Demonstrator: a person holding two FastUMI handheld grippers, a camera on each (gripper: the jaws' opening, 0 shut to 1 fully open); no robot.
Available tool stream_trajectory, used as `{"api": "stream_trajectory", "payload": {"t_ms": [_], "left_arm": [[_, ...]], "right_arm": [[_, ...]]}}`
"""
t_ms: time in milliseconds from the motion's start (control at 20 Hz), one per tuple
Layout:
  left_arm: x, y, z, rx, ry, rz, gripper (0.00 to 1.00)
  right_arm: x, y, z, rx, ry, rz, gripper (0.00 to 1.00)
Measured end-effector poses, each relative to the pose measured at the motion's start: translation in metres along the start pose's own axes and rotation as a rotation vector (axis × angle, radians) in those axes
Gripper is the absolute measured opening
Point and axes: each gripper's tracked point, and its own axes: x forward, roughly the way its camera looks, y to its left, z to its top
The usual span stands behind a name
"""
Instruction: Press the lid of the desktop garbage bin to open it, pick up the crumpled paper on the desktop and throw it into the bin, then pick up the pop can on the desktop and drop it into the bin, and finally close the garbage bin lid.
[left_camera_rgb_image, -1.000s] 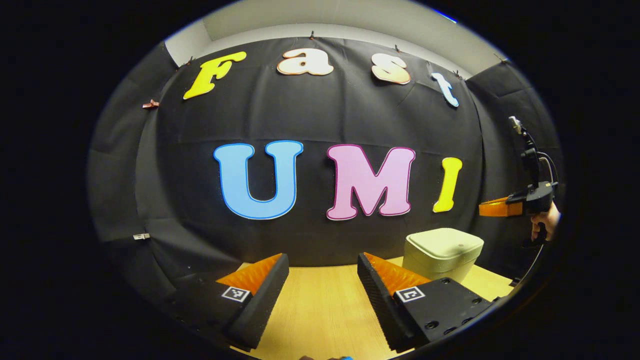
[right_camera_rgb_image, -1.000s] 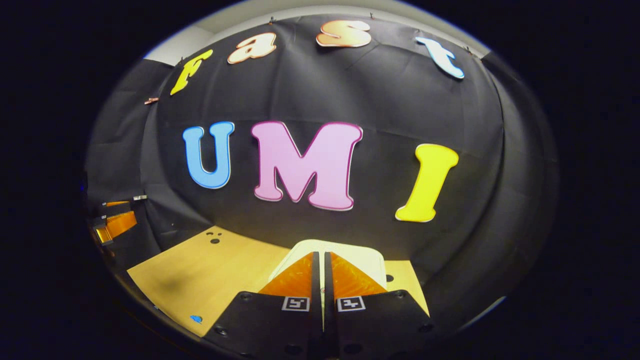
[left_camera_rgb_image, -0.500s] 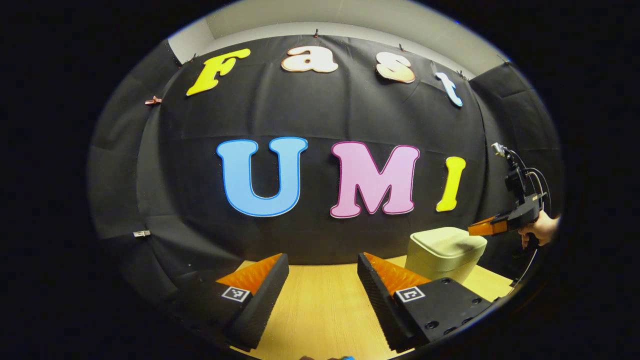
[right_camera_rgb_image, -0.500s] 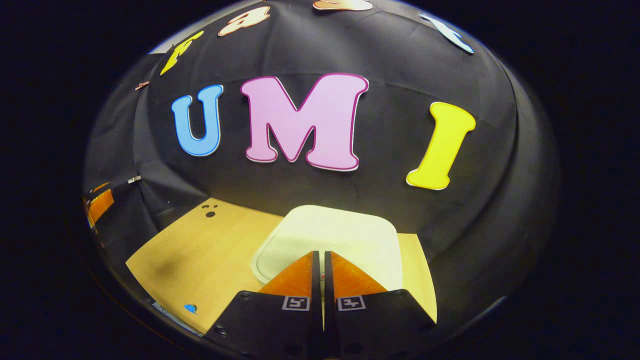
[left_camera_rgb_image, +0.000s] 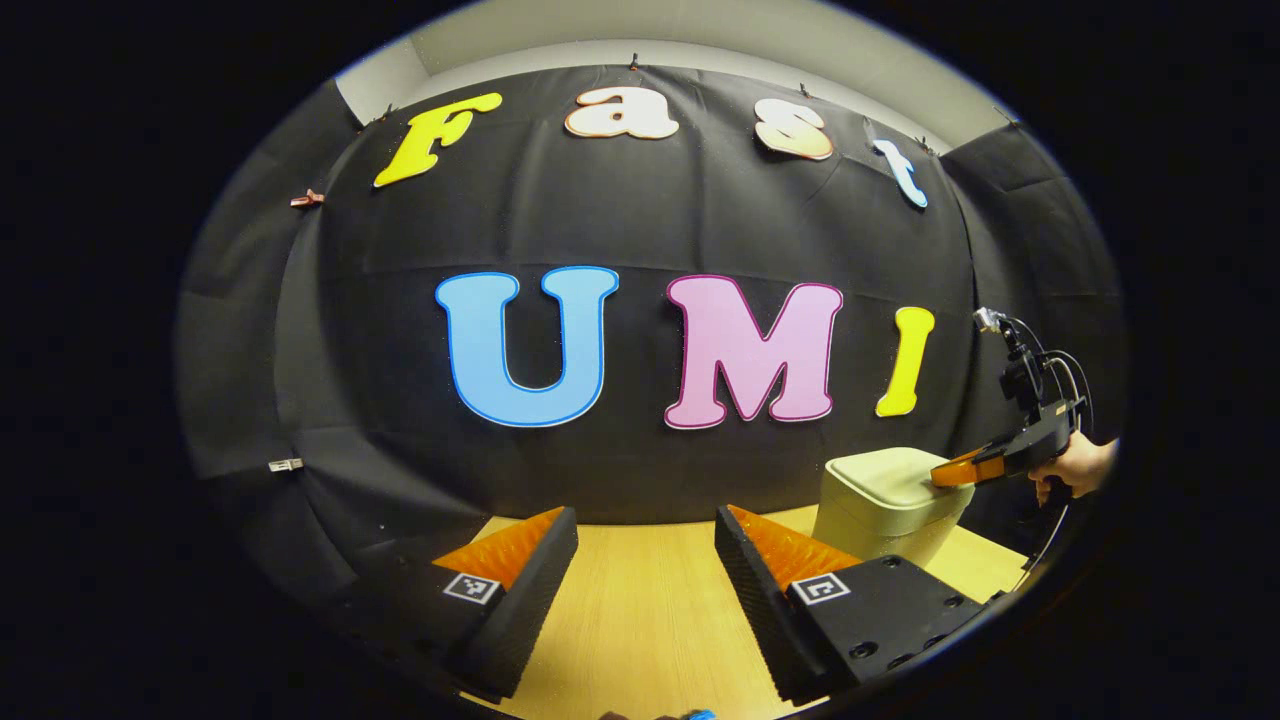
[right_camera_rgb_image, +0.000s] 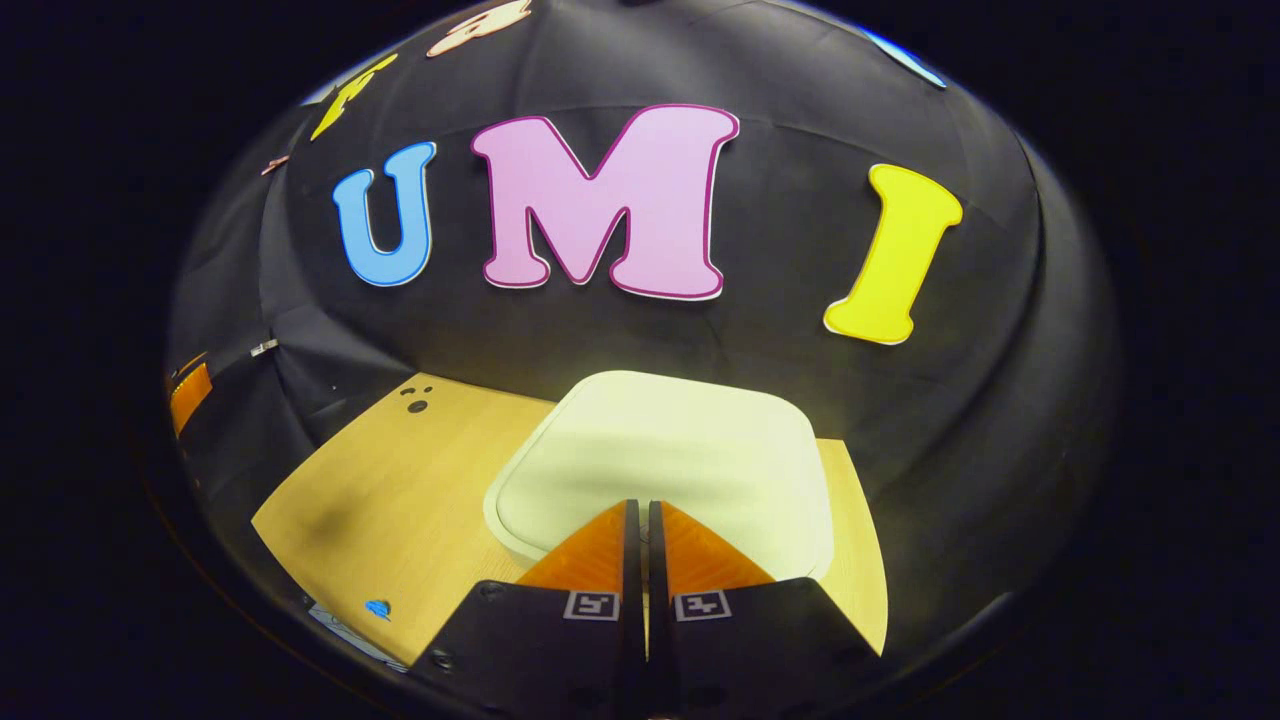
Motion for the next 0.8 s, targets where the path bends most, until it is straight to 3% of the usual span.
{"api": "stream_trajectory", "payload": {"t_ms": [100, 150, 200, 300, 350, 450, 800], "left_arm": [[0.000, 0.002, 0.000, 0.000, 0.001, 0.002, 0.90], [0.000, 0.002, 0.000, -0.003, 0.002, 0.004, 0.90], [0.000, 0.002, -0.001, -0.005, 0.002, 0.004, 0.90], [0.000, 0.000, 0.000, -0.006, 0.000, 0.004, 0.90], [0.000, -0.001, 0.002, -0.001, 0.000, 0.003, 0.94], [-0.001, -0.001, 0.003, 0.011, -0.006, 0.002, 0.90], [-0.007, -0.002, -0.004, 0.002, 0.010, 0.003, 0.90]], "right_arm": [[0.002, 0.000, -0.004, 0.026, 0.006, 0.010, 0.05], [0.001, 0.000, -0.005, 0.028, 0.007, 0.013, 0.10], [0.002, 0.001, -0.004, 0.016, 0.004, 0.009, 0.06], [0.001, 0.000, -0.001, -0.018, 0.002, -0.008, 0.06], [-0.001, 0.001, 0.007, -0.008, -0.023, -0.014, 0.06], [-0.007, 0.011, 0.017, 0.024, -0.065, 0.011, 0.06], [-0.028, 0.006, 0.049, -0.033, -0.214, -0.018, 0.06]]}}
